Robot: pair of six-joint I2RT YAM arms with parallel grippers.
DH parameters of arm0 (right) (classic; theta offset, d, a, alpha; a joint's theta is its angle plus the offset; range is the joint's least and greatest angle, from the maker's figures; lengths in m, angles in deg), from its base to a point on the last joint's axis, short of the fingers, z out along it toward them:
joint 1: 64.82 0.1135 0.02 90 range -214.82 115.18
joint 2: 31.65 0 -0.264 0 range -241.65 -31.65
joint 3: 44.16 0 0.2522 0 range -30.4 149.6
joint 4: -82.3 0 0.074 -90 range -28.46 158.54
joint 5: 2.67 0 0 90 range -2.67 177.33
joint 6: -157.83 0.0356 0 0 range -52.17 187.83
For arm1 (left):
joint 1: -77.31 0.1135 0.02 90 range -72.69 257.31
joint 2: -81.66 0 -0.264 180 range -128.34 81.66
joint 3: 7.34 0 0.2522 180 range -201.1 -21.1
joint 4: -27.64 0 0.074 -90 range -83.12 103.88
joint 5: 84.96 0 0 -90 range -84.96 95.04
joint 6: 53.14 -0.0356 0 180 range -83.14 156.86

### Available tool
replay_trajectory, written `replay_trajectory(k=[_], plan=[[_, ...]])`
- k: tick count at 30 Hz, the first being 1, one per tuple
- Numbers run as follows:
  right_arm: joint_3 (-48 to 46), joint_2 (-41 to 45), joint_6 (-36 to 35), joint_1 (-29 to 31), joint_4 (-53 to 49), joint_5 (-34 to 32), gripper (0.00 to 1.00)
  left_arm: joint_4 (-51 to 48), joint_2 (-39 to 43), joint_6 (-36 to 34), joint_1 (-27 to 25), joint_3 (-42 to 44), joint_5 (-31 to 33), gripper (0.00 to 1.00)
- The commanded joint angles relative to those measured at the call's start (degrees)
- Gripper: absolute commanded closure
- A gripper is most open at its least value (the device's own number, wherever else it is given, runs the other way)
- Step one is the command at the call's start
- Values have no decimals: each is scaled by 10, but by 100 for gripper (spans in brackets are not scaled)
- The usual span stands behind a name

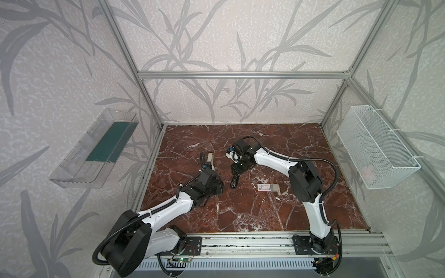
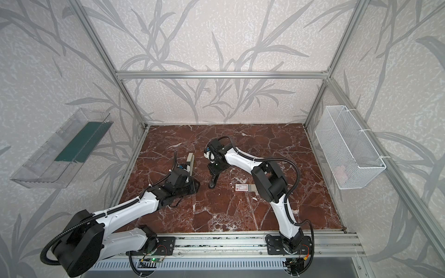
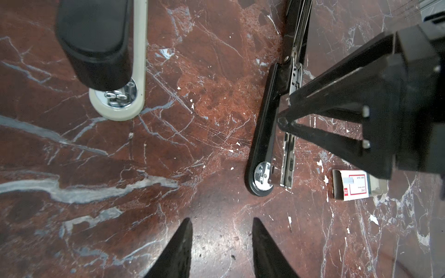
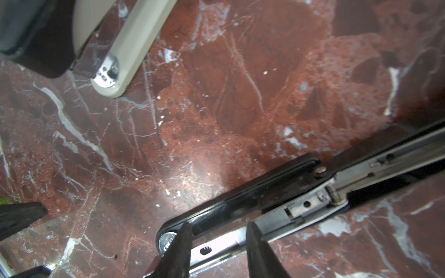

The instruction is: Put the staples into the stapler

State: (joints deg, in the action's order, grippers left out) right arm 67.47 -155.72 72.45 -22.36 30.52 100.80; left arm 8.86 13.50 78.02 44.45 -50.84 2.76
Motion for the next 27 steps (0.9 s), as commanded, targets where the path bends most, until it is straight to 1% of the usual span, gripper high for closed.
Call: replay_trajectory(k=[1, 7, 11, 15, 19, 21, 24, 27], plan=[[-2, -6, -2, 15, -46, 5, 61, 9, 1, 8, 3, 5, -1, 58], [-16, 18, 4, 18, -33, 16, 61, 15, 2, 11, 3, 11, -3, 58], [-9, 35, 18, 10, -16, 41, 60, 36, 8, -5, 4, 15, -36, 56], [-14, 68, 28, -6, 10, 56, 58, 44, 18, -5, 3, 21, -57, 54], [-47, 110, 47, -31, 43, 77, 58, 52, 26, -7, 1, 28, -73, 53], [-68, 128, 54, -44, 57, 77, 58, 63, 22, -7, -2, 30, -84, 53], [-104, 152, 64, -68, 77, 78, 58, 83, 4, -6, -15, 29, -91, 53], [-151, 170, 85, -100, 116, 88, 57, 91, -27, -4, -34, 17, -82, 53]])
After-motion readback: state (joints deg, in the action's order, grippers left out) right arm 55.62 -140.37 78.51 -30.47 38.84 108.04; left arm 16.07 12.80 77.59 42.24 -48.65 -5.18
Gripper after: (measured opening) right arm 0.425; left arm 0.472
